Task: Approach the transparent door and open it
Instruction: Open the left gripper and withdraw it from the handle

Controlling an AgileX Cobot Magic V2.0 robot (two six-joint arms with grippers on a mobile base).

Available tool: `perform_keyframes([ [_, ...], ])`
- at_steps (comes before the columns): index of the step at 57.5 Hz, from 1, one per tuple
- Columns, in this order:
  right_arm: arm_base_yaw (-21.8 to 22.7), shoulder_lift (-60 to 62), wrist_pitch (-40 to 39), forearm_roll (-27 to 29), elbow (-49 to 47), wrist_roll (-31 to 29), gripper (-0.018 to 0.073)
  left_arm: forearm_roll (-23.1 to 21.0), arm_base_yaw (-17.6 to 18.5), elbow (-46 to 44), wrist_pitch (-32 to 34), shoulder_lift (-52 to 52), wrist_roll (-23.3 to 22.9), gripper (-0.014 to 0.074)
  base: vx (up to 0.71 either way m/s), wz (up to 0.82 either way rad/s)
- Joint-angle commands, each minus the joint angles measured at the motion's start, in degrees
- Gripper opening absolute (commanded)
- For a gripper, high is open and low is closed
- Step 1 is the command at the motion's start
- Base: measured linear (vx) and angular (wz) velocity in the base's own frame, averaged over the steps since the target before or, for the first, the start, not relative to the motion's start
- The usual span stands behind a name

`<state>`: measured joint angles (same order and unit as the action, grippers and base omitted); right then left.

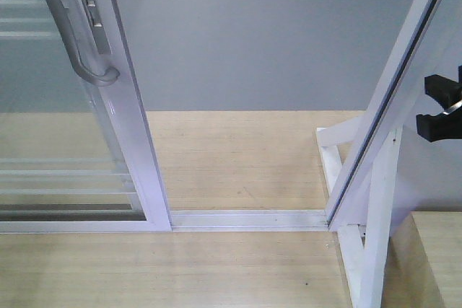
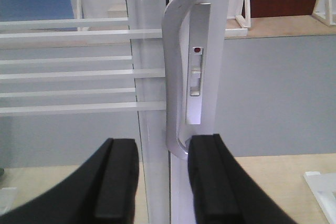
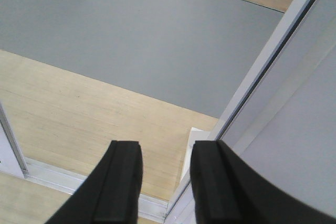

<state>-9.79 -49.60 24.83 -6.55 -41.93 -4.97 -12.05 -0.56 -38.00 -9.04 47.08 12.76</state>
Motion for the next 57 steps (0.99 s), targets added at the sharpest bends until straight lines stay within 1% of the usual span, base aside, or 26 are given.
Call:
perform_keyframes([
  [1,0.20,0.70,-4.34,-0.51,-1.60,0.07,0.0322,-0.85,0.09,0.30,5.02,-3.23,-0.15,0.0380,0.00,0.00],
  [5,0.20,0.70,-4.34,-0.51,-1.60,0.07,0.0322,-0.32,0.09,0.85,3.99,-4.68,0.05,0.0380,0.00,0.00],
  [12,0.20,0.70,-4.34,-0.51,-1.60,0.07,0.0322,-0.19,0.09,0.90,-1.36,-6.61,0.00,0.0363,0.00,0.00],
  [16,0.20,0.70,-4.34,-0.51,-1.60,0.07,0.0322,-0.27,0.09,2.54,-2.66,-8.00,-0.16,0.0329,0.00,0.00],
  [21,0.20,0.70,-4.34,-0.51,-1.60,0.07,0.0322,-0.18,0.09,7.52,-1.63,-11.57,-0.92,0.0258,0.00,0.00],
  [24,0.20,0.70,-4.34,-0.51,-1.60,0.07,0.0322,1.50,0.09,11.29,0.34,-14.55,-3.14,0.0208,0.00,0.00],
  [26,0.20,0.70,-4.34,-0.46,-1.60,0.07,0.0322,3.42,0.09,14.23,1.89,-16.59,-4.89,0.0169,0.00,0.00],
  [28,0.20,0.70,-4.34,-0.46,-1.60,0.07,0.0322,5.80,0.09,17.14,3.35,-18.79,-7.31,0.0127,0.00,0.00],
  [33,0.20,0.70,-4.34,-0.46,-1.60,0.07,0.0322,12.39,0.09,24.47,6.84,-25.60,-15.34,0.0000,0.00,0.00],
  [37,0.20,0.70,-4.34,-0.46,-1.60,0.07,0.0322,15.90,0.09,28.63,8.63,-30.68,-18.39,-0.0009,0.00,0.00],
  [44,0.20,0.70,-4.34,-0.46,-1.60,0.07,0.0322,15.99,0.09,33.82,9.04,-37.95,-16.70,-0.0006,0.00,0.00],
  [52,0.20,0.70,-4.34,-0.46,-1.60,0.07,0.0322,12.74,0.09,38.61,9.73,-44.24,-12.76,-0.0006,0.00,0.00],
  [57,0.20,0.70,-4.34,-0.46,-1.60,0.07,0.0322,12.64,0.09,40.89,10.25,-47.88,-11.77,-0.0006,0.00,0.00],
])
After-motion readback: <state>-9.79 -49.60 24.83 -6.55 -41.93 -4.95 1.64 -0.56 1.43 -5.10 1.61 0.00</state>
